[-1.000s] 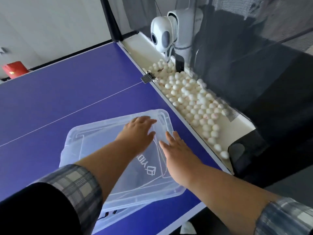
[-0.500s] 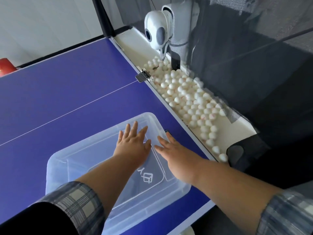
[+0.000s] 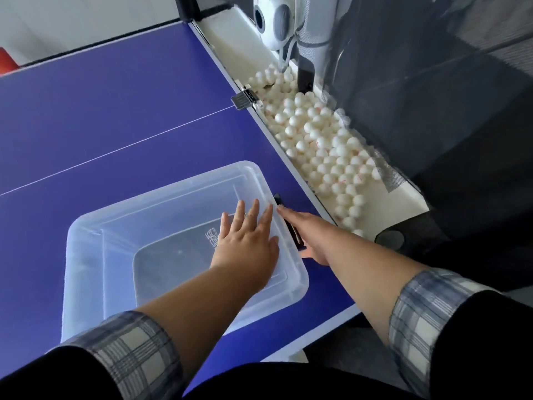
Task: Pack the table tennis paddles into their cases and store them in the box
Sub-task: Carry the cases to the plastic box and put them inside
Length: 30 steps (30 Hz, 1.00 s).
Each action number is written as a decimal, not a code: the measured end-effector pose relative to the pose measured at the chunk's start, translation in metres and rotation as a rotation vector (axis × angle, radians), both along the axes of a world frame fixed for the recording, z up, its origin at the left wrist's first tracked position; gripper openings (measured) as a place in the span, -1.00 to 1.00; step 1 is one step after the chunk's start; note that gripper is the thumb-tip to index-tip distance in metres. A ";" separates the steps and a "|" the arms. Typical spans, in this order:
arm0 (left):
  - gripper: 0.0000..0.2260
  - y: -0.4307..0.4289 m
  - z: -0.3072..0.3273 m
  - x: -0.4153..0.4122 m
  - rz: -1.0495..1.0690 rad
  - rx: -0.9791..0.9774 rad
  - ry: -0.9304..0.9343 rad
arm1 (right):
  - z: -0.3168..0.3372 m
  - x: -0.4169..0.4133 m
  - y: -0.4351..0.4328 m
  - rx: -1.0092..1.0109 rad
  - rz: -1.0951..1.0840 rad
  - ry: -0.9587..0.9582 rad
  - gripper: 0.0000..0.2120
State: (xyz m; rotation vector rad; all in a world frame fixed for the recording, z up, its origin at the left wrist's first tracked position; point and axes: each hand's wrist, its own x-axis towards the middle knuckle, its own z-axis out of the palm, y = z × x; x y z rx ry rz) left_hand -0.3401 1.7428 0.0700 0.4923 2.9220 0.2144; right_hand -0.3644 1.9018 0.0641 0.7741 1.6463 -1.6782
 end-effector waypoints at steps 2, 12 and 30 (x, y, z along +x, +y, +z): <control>-0.48 0.002 -0.002 0.000 0.019 -0.003 -0.001 | 0.001 -0.001 -0.004 -0.059 -0.024 0.044 -0.33; -0.47 0.008 0.002 -0.001 0.055 0.020 0.004 | 0.035 0.006 -0.028 0.425 0.237 0.361 -0.45; -0.20 0.005 -0.002 -0.002 -0.043 -0.028 -0.005 | 0.037 0.020 -0.062 0.887 0.495 0.414 -0.28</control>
